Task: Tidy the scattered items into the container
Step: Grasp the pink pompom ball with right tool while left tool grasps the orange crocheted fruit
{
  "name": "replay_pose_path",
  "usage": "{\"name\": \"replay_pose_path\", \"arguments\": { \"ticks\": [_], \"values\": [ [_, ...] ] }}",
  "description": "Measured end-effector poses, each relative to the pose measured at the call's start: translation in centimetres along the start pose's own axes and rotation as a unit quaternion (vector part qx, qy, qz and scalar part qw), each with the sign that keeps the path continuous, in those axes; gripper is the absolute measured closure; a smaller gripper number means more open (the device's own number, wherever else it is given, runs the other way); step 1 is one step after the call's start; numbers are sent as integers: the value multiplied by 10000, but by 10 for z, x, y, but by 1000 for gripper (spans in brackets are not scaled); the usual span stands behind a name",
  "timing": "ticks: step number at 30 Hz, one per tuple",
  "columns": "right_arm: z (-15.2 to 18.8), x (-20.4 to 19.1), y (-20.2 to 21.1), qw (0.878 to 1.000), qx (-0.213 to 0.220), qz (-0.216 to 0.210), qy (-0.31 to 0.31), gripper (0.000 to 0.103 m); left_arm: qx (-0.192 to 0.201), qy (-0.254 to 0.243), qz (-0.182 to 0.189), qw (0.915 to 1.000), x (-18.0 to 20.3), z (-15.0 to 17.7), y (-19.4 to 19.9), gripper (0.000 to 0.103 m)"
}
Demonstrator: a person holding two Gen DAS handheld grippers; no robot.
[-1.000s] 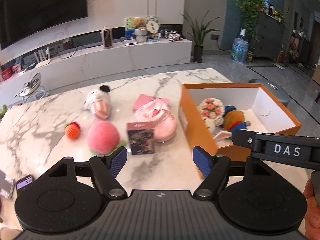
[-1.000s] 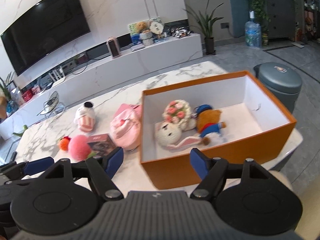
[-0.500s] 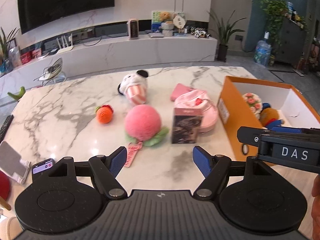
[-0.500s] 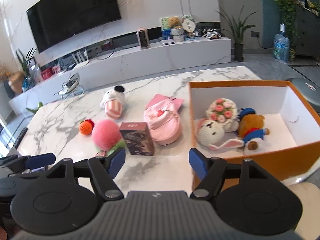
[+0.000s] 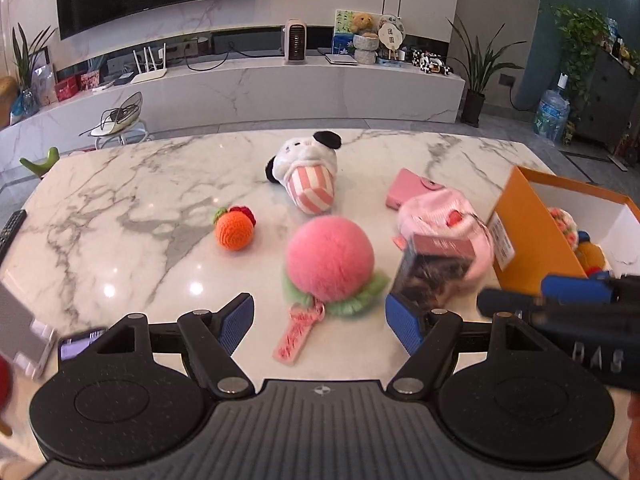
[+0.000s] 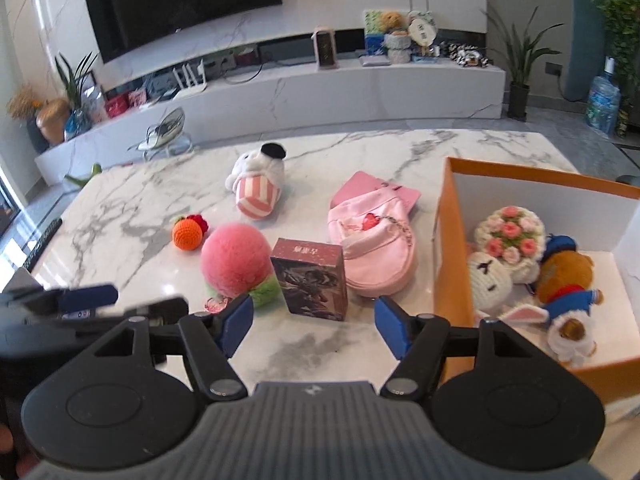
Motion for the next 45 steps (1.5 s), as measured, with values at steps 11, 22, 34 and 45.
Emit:
{"name": "replay_pose_path", "arguments": {
  "ticks": [11,22,34,45],
  "values": [
    [-32,4,-48,9998,-85,-59,177,36,-185,-171,-41,9997,-4,-29,-58,15],
    [-53,-40,-98,9969,-227,-583,467,39,-492,4,-640,9967,-60,-43,-82,17],
    [-46,-99,-151,9919,-564,-419,1060,39,-657,379,-863,9934,-118,-35,-103,18],
    [-27,-101,-184,9897,-828,-21,1172,38,-663,364,-566,9955,-116,-31,-123,18]
  ]
}}
Point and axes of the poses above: each gripper's, at about its wrist camera, not at the fingertips, and y roughly against the way its jaws point, x to its right, z to its underside, the point moved 3 cm from there along -y, roughly the way its jaws point, and after that the axes turned 1 degree about x, right-handed, at the moved point
